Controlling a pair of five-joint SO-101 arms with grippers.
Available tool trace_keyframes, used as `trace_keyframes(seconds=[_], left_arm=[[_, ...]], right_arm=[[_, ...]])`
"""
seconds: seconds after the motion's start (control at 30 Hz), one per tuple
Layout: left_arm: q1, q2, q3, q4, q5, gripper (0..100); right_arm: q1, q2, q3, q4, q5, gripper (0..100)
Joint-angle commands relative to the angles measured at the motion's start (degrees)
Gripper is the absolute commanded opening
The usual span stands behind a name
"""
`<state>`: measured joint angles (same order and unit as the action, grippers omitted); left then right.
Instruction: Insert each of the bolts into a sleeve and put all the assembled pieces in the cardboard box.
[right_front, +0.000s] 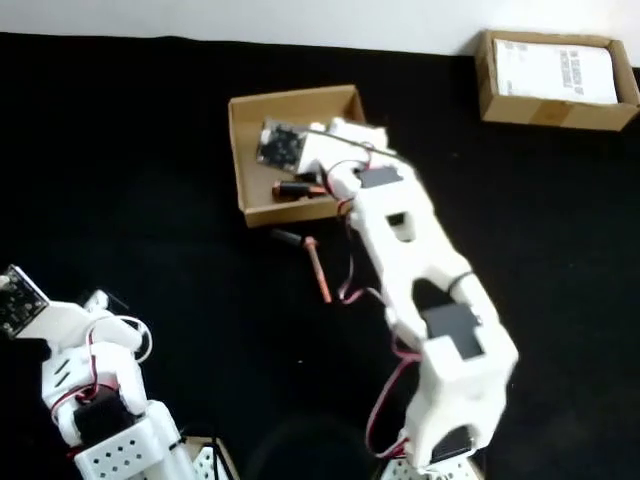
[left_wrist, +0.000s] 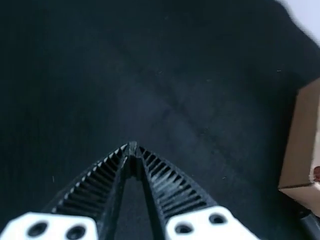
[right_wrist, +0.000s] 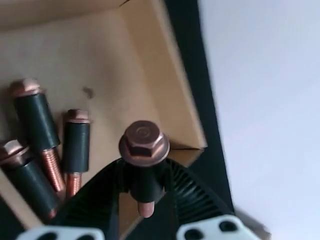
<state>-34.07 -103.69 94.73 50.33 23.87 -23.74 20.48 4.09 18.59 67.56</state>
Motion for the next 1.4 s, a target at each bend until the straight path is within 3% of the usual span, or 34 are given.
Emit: trace_keyframes(seconds=[0.0, 0.3, 0.47, 0.83, 1.0, 1.13, 1.37], left_arm=[[-0.6, -0.6, 2.2, -2.2, 2.0, 1], [-0.5, -0.6, 2.4, -5.0, 2.1, 1], [0.7, -0.6, 2.4, -4.7, 1.8, 1], [2.2, -0.4, 2.4, -4.7, 1.8, 1], [2.2, -0.4, 2.4, -4.7, 1.8, 1], [2.3, -0.3, 2.4, -4.7, 1.8, 1], [2.3, -0.3, 2.4, -4.7, 1.7, 1]], right_arm=[[-0.6, 4.1, -4.5, -1.9, 2.3, 0.8], [-2.1, 6.9, -4.4, 2.6, 1.2, 3.6], [-4.0, -0.2, -5.9, 14.7, -10.1, 13.5], [-10.2, -22.9, -7.9, 44.5, -40.4, 13.8], [-15.8, -25.3, -5.6, 59.6, -49.7, 13.8], [-17.4, -24.7, -0.7, 59.3, -51.7, 13.8], [-16.9, -14.6, 0.6, 49.5, -47.1, 13.8]])
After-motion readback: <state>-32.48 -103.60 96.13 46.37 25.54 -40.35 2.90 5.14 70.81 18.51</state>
